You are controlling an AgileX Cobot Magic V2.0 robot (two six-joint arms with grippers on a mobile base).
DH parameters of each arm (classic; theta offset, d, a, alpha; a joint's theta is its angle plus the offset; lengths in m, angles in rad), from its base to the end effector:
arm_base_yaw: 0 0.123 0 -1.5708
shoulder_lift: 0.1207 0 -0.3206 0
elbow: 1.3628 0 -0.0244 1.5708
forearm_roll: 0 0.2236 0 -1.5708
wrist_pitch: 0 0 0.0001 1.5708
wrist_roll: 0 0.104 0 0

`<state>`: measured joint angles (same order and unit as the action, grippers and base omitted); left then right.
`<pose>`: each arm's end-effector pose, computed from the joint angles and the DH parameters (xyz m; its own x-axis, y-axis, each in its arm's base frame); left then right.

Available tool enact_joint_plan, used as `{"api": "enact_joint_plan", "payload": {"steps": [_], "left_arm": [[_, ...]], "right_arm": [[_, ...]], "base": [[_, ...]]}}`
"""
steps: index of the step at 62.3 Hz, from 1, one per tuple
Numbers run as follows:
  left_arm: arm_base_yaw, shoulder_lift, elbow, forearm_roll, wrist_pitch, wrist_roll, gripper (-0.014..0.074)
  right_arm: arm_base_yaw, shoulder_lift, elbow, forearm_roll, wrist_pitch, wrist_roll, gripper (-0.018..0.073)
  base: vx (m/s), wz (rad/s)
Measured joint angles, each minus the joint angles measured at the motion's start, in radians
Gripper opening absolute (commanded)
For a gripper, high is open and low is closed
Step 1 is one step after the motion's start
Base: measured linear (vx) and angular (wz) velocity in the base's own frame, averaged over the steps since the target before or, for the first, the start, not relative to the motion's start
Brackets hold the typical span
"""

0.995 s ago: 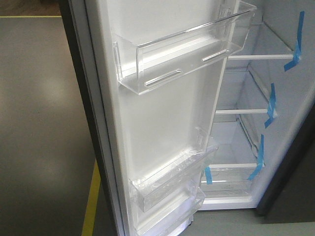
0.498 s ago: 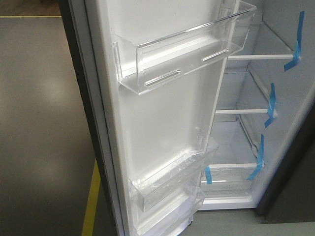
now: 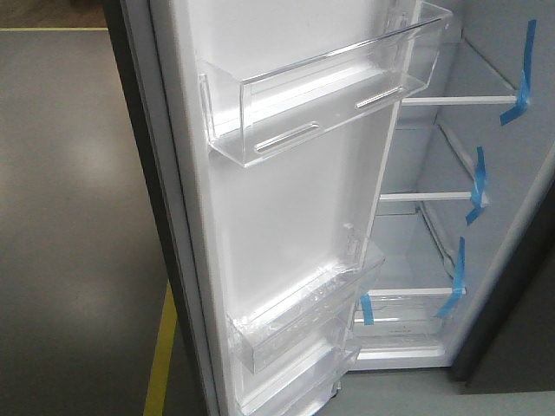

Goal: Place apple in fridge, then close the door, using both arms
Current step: 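Move the right gripper with the apple over the upper door bin, then lower the apple into the upper door bin and open the right gripper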

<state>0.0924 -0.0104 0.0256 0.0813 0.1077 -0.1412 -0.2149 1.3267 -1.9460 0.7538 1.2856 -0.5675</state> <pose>0.0064 0.0015 0.1950 -0.0289 -0.0633 -0.9976 -0.1029 0.9929 -0.0600 0.1945 0.0275 0.5685 -0.3072 -0.1679 -0.9367 -0.5263 0.8501 0.0202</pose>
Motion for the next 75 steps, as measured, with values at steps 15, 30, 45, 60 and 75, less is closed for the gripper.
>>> {"api": "enact_joint_plan", "payload": {"steps": [15, 30, 45, 60, 75], "left_arm": [[0.000, 0.000, 0.000, 0.000, 0.000, 0.000, -0.0006], [0.000, 0.000, 0.000, 0.000, 0.000, 0.000, -0.0006], [0.000, 0.000, 0.000, 0.000, 0.000, 0.000, -0.0006], [0.000, 0.000, 0.000, 0.000, 0.000, 0.000, -0.0006], [0.000, 0.000, 0.000, 0.000, 0.000, 0.000, -0.0006]], "right_arm": [[0.000, 0.000, 0.000, 0.002, 0.000, 0.000, 0.0055], [0.000, 0.019, 0.000, 0.231, -0.118, -0.075, 0.0055], [0.018, 0.144, -0.001, 0.601, -0.162, -0.265, 0.0055], [0.177, 0.321, 0.000, 0.547, -0.259, -0.393, 0.0055], [0.261, 0.403, 0.005, 0.390, -0.366, -0.416, 0.0073]], "base": [[0.00, 0.00], [0.00, 0.00], [0.00, 0.00], [0.00, 0.00], [0.00, 0.00]]}}
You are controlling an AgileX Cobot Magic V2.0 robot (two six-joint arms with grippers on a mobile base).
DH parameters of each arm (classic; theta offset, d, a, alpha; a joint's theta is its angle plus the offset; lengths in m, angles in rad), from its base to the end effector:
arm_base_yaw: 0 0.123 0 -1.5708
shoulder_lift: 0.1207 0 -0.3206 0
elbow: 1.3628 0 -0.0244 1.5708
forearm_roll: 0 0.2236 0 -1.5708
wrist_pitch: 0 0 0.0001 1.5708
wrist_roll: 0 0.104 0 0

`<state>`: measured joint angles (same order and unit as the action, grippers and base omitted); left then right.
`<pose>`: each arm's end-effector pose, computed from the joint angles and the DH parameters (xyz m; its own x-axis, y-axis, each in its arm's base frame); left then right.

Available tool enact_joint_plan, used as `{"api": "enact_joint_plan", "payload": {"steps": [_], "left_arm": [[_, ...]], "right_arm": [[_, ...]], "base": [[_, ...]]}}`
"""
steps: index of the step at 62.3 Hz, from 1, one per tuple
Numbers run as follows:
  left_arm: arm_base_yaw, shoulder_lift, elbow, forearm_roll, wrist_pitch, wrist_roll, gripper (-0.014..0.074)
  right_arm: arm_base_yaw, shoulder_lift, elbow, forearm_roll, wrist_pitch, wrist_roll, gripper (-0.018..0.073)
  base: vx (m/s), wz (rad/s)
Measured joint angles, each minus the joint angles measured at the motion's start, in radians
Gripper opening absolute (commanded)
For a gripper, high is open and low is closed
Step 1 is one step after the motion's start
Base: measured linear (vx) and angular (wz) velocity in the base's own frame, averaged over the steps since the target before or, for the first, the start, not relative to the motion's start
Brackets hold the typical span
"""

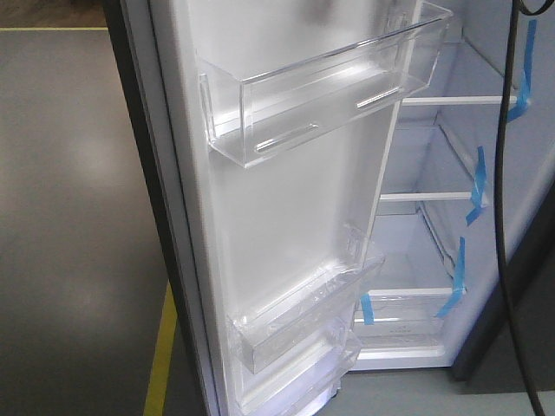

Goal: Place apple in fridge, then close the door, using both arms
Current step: 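Lower the apple into the upper door bin and open the right gripper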

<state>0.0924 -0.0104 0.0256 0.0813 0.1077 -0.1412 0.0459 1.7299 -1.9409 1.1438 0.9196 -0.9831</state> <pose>0.0064 0.0015 0.1950 -0.0289 -0.0633 -0.9976 -0.1029 0.9929 -0.0600 0.3615 0.0920 0.5059 -0.1560 -0.0460 -0.9867 -0.7504 0.6550 0.0882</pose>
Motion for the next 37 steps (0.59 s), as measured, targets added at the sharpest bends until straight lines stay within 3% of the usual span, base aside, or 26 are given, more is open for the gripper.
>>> {"api": "enact_joint_plan", "payload": {"steps": [11, 27, 37], "left_arm": [[0.000, 0.000, 0.000, 0.000, 0.000, 0.000, -0.0006], [0.000, 0.000, 0.000, 0.000, 0.000, 0.000, -0.0006], [0.000, 0.000, 0.000, 0.000, 0.000, 0.000, -0.0006]], "right_arm": [[0.007, 0.023, 0.000, -0.057, -0.012, 0.009, 0.0175], [0.007, 0.041, 0.000, -0.093, 0.007, 0.022, 0.0529], [0.007, 0.043, 0.000, -0.091, 0.013, 0.027, 0.0634]], "base": [[0.00, 0.00], [0.00, 0.00], [0.00, 0.00]]}}
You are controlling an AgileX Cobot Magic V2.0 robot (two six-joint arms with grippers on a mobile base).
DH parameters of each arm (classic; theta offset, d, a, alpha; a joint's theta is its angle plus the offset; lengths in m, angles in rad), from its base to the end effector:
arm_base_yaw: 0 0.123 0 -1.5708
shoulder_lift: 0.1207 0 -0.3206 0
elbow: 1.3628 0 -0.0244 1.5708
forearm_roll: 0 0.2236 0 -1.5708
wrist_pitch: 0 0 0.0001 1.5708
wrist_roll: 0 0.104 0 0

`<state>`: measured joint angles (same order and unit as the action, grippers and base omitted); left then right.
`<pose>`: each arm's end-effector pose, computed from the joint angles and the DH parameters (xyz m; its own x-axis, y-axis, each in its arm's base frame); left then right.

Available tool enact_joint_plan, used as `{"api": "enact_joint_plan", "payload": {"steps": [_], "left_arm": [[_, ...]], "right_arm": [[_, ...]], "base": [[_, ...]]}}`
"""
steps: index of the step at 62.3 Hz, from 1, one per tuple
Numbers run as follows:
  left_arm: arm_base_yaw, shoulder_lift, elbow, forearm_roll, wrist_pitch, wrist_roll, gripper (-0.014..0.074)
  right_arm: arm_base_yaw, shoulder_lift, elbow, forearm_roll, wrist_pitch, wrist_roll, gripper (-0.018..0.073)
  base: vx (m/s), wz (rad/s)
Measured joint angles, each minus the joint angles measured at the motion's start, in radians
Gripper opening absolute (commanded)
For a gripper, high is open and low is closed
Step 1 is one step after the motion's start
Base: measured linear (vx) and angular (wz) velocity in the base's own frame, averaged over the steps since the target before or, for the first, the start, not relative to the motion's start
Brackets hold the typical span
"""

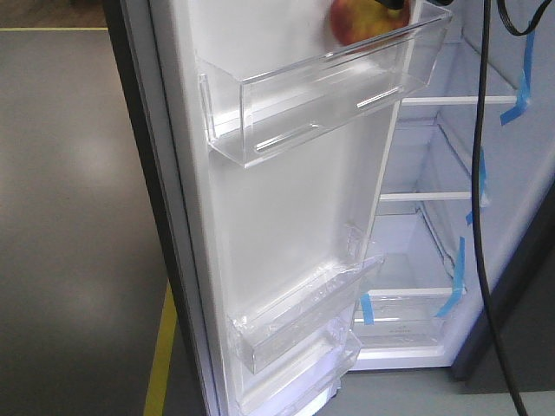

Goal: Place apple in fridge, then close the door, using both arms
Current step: 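Lower the apple into the upper door bin and open the right gripper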

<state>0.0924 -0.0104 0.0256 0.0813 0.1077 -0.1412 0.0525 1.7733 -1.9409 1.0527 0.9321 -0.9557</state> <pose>0.0064 0.0015 0.1950 -0.0289 -0.0633 -0.9976 -0.1029 0.9929 -0.0600 0.3781 0.0926 0.4826 -0.2206 -0.1173 -0.9683 -0.7364 0.6710 0.0864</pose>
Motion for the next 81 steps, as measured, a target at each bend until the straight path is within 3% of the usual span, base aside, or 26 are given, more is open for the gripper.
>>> {"api": "enact_joint_plan", "payload": {"steps": [10, 21, 39, 81], "left_arm": [[0.000, 0.000, 0.000, 0.000, 0.000, 0.000, -0.0006], [0.000, 0.000, 0.000, 0.000, 0.000, 0.000, -0.0006], [0.000, 0.000, 0.000, 0.000, 0.000, 0.000, -0.0006], [0.000, 0.000, 0.000, 0.000, 0.000, 0.000, -0.0006]], "right_arm": [[0.000, 0.000, 0.000, 0.001, 0.002, 0.015, 0.0601], [0.000, -0.016, 0.000, -0.001, 0.002, 0.025, 0.0470], [0.000, -0.193, -0.001, -0.028, 0.032, 0.029, -0.0018], [0.000, -0.571, -0.005, -0.298, 0.339, 0.214, -0.0005]], "base": [[0.00, 0.00], [0.00, 0.00], [0.00, 0.00], [0.00, 0.00]]}}
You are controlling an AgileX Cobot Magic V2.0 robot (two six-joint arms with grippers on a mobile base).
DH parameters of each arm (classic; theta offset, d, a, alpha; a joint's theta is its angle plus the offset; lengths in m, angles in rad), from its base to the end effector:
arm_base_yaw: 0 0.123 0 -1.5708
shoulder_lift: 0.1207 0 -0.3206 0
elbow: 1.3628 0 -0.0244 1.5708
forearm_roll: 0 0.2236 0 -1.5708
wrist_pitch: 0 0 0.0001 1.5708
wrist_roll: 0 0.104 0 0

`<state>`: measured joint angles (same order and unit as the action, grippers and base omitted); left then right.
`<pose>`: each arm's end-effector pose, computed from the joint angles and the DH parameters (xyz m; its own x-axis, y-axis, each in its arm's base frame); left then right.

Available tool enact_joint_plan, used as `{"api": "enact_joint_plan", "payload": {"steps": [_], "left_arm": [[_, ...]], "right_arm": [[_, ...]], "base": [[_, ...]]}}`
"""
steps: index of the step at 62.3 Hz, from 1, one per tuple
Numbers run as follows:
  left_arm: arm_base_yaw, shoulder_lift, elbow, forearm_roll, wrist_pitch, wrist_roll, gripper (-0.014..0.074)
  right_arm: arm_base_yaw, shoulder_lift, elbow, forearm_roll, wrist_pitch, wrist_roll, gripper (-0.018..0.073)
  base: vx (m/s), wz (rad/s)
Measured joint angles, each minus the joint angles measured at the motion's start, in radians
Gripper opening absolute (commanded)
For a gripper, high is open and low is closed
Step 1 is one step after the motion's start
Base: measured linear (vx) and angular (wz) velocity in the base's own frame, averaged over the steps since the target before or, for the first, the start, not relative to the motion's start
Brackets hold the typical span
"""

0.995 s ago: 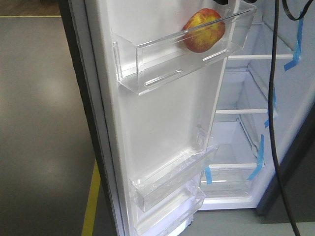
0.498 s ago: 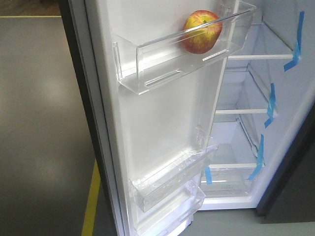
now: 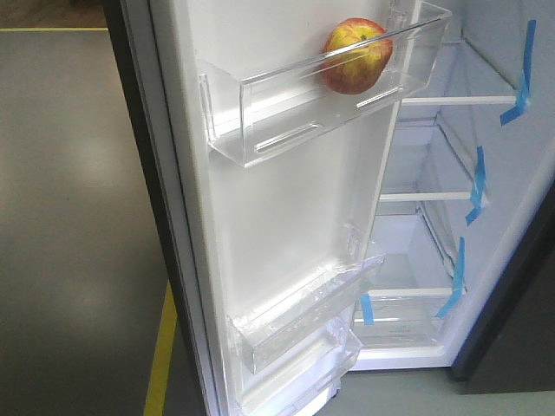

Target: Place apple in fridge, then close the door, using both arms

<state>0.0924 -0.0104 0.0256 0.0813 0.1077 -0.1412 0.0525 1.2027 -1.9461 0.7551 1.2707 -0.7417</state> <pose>0.0064 0.0015 0.1950 -0.0289 -0.0633 -0.9976 -0.1029 0.9929 -0.0600 0.1246 0.0748 0.5892 0.0021 -0.3429 -0.9394 -0.7353 0.6361 -0.2338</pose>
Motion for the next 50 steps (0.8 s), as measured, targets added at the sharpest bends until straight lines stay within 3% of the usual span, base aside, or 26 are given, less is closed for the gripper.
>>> {"api": "enact_joint_plan", "payload": {"steps": [11, 22, 38, 50], "left_arm": [[0.000, 0.000, 0.000, 0.000, 0.000, 0.000, -0.0006], [0.000, 0.000, 0.000, -0.074, -0.002, -0.074, -0.0006], [0.000, 0.000, 0.000, -0.355, -0.040, -0.359, -0.0006], [0.000, 0.000, 0.000, -0.592, -0.127, -0.473, -0.0006]], "right_arm": [[0.000, -0.121, 0.117, -0.057, -0.016, 0.026, -0.0005], [0.000, -0.343, 0.498, -0.074, -0.142, 0.024, -0.0005], [0.000, -0.707, 1.020, -0.086, -0.297, 0.035, -0.0005], [0.000, -0.939, 1.249, -0.091, -0.359, 0.108, -0.0005]], "base": [[0.00, 0.00], [0.00, 0.00], [0.00, 0.00], [0.00, 0.00]]}}
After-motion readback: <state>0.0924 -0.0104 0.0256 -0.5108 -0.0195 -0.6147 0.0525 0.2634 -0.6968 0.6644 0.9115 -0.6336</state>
